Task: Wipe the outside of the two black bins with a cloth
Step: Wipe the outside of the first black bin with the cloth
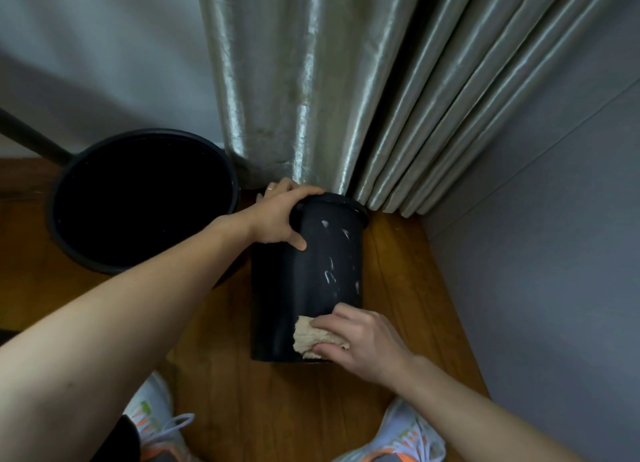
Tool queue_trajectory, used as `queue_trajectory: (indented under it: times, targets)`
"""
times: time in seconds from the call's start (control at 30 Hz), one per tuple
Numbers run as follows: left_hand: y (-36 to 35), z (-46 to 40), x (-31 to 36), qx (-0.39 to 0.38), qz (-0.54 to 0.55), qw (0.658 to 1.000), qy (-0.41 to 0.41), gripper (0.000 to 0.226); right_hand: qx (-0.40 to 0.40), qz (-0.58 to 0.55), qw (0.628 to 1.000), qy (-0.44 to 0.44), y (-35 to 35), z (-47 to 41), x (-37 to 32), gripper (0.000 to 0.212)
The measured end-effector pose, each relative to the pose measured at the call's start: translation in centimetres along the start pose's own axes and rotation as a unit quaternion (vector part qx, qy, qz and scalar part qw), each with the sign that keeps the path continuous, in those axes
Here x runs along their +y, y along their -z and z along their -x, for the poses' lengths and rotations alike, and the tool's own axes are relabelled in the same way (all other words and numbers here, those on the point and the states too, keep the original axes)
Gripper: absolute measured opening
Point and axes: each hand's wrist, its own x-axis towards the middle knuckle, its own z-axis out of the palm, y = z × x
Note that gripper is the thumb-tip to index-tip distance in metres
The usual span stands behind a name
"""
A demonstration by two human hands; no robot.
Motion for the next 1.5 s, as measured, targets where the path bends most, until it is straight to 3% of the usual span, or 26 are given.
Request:
queue_trajectory:
  times: [0.13, 0.27, 0.5, 0.63, 0.77, 0.97, 1.17, 1.33, 1.5]
  targets:
    - [-0.1, -0.3, 0.4, -0.049, -0.104, 0.993, -0.018, 0.122, -0.004, 0.011, 1.000, 0.019, -0.1, 0.1, 0.0, 0.036]
    - [0.0, 0.0, -0.5, -0.056, -0.113, 0.992, -0.024, 0.132, -0.014, 0.048, 0.998, 0.043, 0.2, -0.3, 0.4, 0.033]
    - [-0.1, -0.3, -0.1, -0.062, -0.161, 0.984, -0.039, 0.132, 0.091, 0.026, 0.978, -0.187, 3.2, -6.0, 2.4, 0.036]
    - [-0.1, -0.2, -0.4, -0.061, -0.165, 0.984, -0.034, 0.133, 0.026, 0.002, 0.995, -0.101, 2.9, -4.6, 2.5, 0.036]
    - [-0.2, -0.2, -0.7, -0.061, -0.163, 0.984, -0.032, 0.133, -0.019, 0.051, 0.998, -0.016, 2.9, -4.2, 2.9, 0.037]
    - [-0.6, -0.7, -0.4, -0.065, -0.165, 0.983, -0.042, 0.133, 0.079, 0.040, 0.969, -0.230, 4.5, -9.9, 3.3, 0.037]
    - [-0.6, -0.6, -0.9, -0.056, -0.164, 0.983, -0.053, 0.131, 0.030, 0.058, 0.985, -0.162, 3.5, -7.7, 1.4, 0.036]
    - [-0.9, -1.0, -0.5, -0.054, -0.165, 0.983, -0.054, 0.133, 0.075, 0.076, 0.964, -0.245, 4.6, -11.6, 2.3, 0.037]
    - [-0.7, -0.8, -1.2, -0.055, -0.148, 0.986, -0.053, 0.133, 0.042, 0.076, 0.973, -0.216, 5.1, -12.9, 2.7, 0.037]
